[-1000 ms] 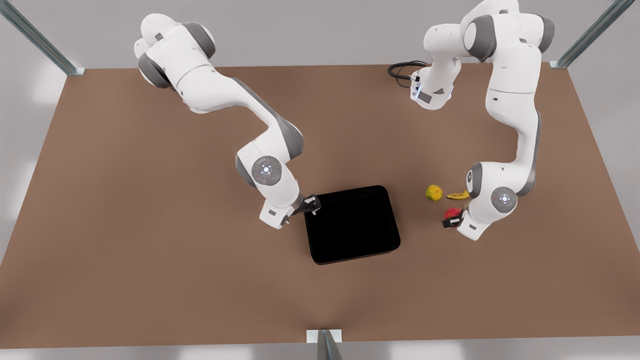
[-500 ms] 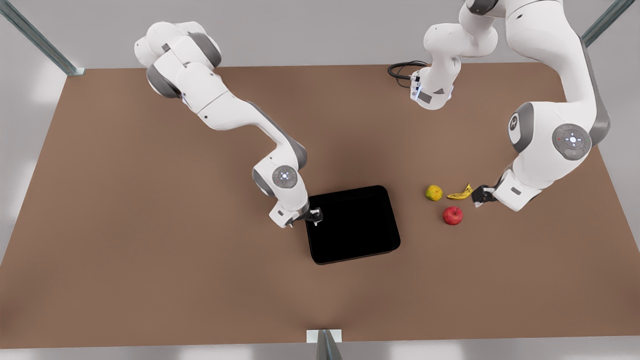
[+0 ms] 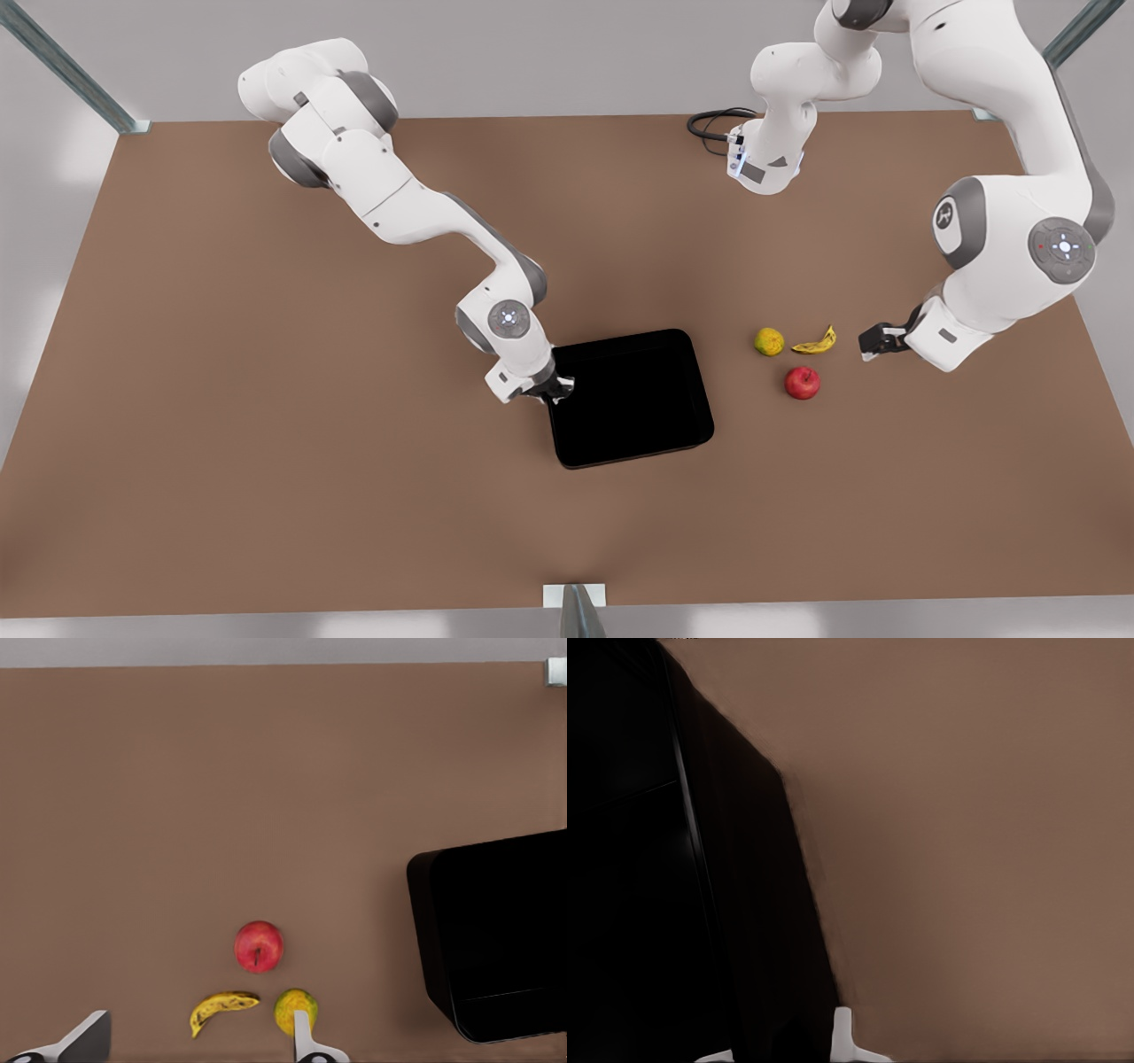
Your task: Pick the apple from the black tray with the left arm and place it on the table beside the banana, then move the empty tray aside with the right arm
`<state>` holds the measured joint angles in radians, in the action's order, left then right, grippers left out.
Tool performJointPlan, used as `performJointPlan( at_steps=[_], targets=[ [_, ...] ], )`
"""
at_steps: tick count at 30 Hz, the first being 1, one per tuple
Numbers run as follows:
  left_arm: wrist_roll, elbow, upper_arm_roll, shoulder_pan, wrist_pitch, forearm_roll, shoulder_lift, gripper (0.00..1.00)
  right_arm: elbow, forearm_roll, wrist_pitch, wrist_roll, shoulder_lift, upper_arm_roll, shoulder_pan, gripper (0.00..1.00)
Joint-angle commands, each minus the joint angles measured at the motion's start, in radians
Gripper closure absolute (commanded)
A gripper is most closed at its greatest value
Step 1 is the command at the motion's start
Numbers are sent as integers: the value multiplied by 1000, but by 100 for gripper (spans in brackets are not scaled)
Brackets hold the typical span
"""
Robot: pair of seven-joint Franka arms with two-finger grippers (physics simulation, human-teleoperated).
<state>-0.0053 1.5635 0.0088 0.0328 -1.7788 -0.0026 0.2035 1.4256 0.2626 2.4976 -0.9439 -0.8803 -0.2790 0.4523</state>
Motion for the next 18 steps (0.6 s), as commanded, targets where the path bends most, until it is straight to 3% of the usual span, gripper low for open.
performJointPlan(
  at_steps=[1, 7, 18],
  targets=[
    [80, 0, 0, -2, 18, -8, -1, 0, -1, 0, 4, -105, 1, -8, -3, 66],
    [68, 0, 2, -5, 27, -8, -1, 0, -4, 0, -16, -104, 12, -28, -6, 78],
    [68, 0, 2, -5, 35, -8, -1, 0, -5, -59, -448, 313, 228, -26, -55, 82]
  ],
)
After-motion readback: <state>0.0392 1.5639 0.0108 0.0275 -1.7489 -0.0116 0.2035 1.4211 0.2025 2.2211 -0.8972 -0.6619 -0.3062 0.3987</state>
